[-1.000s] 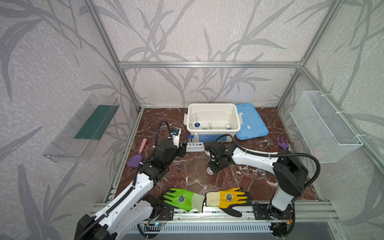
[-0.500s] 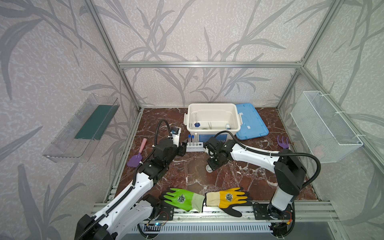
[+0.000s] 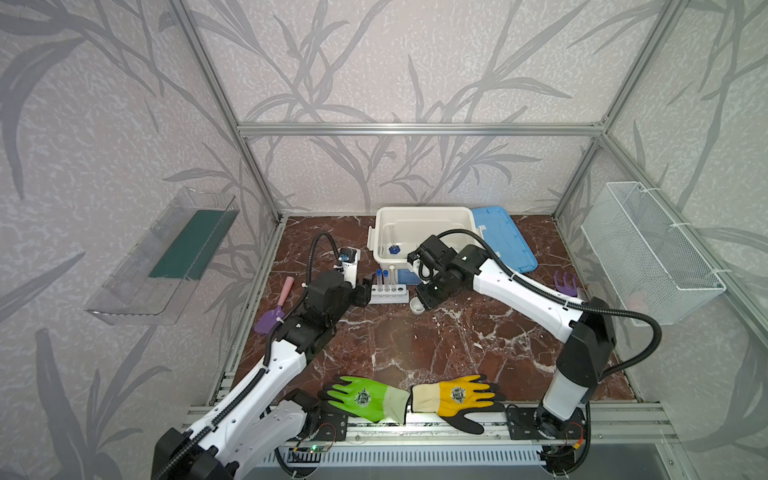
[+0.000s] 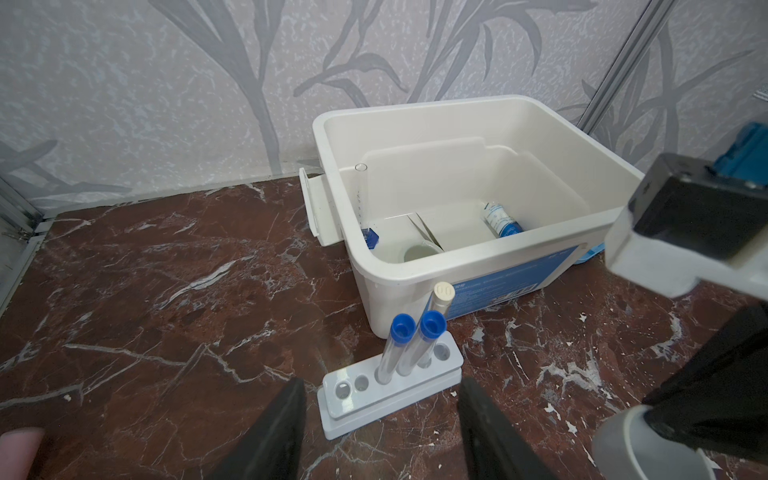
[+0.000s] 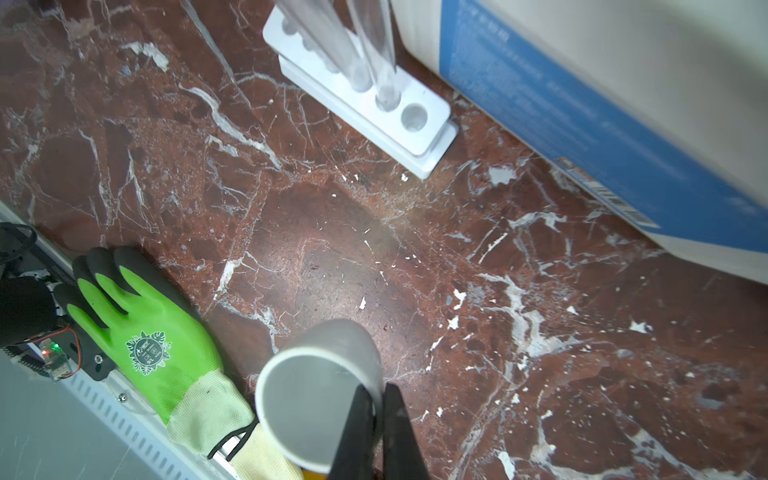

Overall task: Organize the chemistry lab equipment
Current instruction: 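Lift the crucible and carry it over the white bin with the right gripper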

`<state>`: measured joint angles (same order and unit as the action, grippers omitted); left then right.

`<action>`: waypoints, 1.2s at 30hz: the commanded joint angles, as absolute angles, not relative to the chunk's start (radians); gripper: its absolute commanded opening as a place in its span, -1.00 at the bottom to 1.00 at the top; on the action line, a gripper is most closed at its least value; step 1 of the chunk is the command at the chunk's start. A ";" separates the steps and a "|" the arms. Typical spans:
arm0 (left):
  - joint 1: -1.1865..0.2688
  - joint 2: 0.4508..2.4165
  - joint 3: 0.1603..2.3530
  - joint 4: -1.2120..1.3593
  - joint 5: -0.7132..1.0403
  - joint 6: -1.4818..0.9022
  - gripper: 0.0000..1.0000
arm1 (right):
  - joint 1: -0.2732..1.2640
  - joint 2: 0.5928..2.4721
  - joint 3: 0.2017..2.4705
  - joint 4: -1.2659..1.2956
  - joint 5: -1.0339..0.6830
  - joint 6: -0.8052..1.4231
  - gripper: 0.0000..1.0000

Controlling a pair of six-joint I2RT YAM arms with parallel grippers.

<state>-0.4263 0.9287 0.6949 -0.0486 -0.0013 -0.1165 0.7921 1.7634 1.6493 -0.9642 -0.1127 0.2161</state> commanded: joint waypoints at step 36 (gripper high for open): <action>-0.341 1.051 0.843 -0.103 0.187 -0.092 0.17 | 0.483 2.257 2.626 -1.310 -0.080 0.085 -0.92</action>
